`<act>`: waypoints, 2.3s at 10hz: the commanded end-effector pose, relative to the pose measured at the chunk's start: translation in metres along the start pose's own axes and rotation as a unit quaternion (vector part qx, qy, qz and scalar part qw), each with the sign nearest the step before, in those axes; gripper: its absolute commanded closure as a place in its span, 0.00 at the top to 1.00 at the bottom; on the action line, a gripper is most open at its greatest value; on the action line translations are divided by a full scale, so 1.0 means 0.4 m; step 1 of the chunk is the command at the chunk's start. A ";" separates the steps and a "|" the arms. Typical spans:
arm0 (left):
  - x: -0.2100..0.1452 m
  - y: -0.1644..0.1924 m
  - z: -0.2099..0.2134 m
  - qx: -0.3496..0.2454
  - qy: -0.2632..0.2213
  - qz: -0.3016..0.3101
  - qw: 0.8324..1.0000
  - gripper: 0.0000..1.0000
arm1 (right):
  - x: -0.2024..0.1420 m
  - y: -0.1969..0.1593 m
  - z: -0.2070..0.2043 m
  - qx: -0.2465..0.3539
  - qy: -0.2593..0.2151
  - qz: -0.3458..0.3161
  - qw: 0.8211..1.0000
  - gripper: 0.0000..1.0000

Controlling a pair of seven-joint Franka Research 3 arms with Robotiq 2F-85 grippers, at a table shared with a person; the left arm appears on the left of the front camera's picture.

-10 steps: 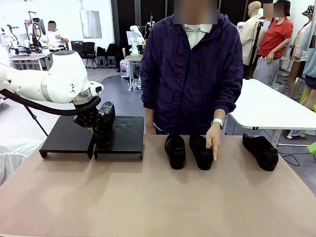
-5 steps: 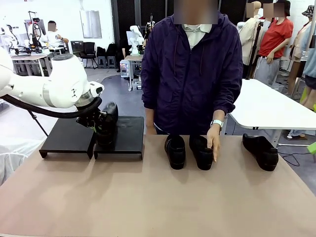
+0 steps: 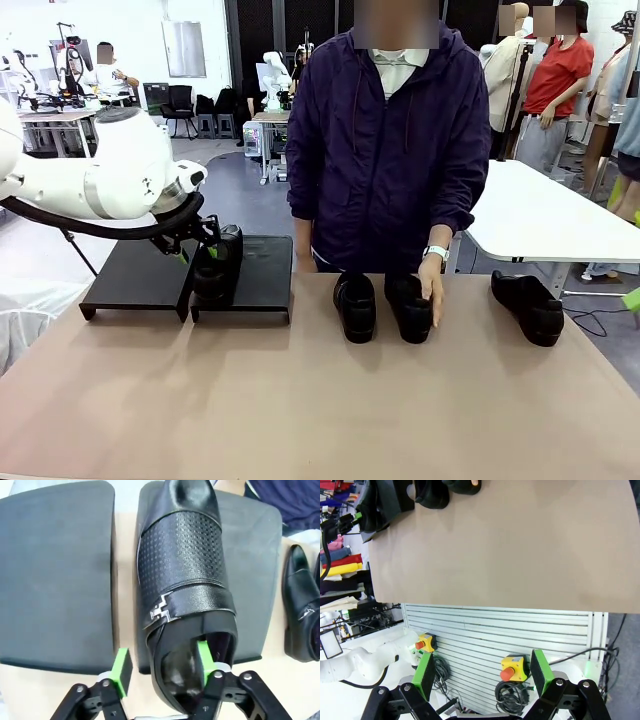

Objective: Organize the shoes by placing them on the stand.
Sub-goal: Place the Shoe from the middle of the table onto the Shoes Stand, then pick up one Shoe and place it in the middle of the table.

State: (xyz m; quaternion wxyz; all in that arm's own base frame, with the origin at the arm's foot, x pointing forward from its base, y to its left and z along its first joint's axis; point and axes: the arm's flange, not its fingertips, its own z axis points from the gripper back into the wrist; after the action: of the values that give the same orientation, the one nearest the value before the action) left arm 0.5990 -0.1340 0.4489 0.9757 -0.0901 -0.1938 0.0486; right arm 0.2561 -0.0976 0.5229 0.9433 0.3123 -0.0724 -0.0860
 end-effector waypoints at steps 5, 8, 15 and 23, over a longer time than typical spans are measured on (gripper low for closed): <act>-0.145 0.223 0.267 -0.103 0.017 -0.055 0.993 1.00 | 0.001 -0.001 0.003 0.011 -0.001 0.011 1.000 1.00; -0.313 0.383 0.382 -0.134 0.074 -0.069 0.986 1.00 | 0.001 -0.001 0.003 0.011 -0.001 0.011 1.000 1.00; -0.499 0.526 0.414 -0.235 0.143 -0.020 0.961 1.00 | 0.001 -0.001 0.003 0.011 -0.001 0.011 1.000 1.00; -0.499 0.526 0.414 -0.235 0.143 -0.020 0.961 1.00 | 0.001 -0.001 0.003 0.011 -0.001 0.011 1.000 1.00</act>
State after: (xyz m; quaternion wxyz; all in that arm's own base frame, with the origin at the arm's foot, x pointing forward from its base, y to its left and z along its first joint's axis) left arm 0.3367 0.0715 0.4835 0.9483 -0.3103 -0.0604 -0.0270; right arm 0.2562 -0.0976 0.5227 0.9433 0.3123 -0.0721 -0.0859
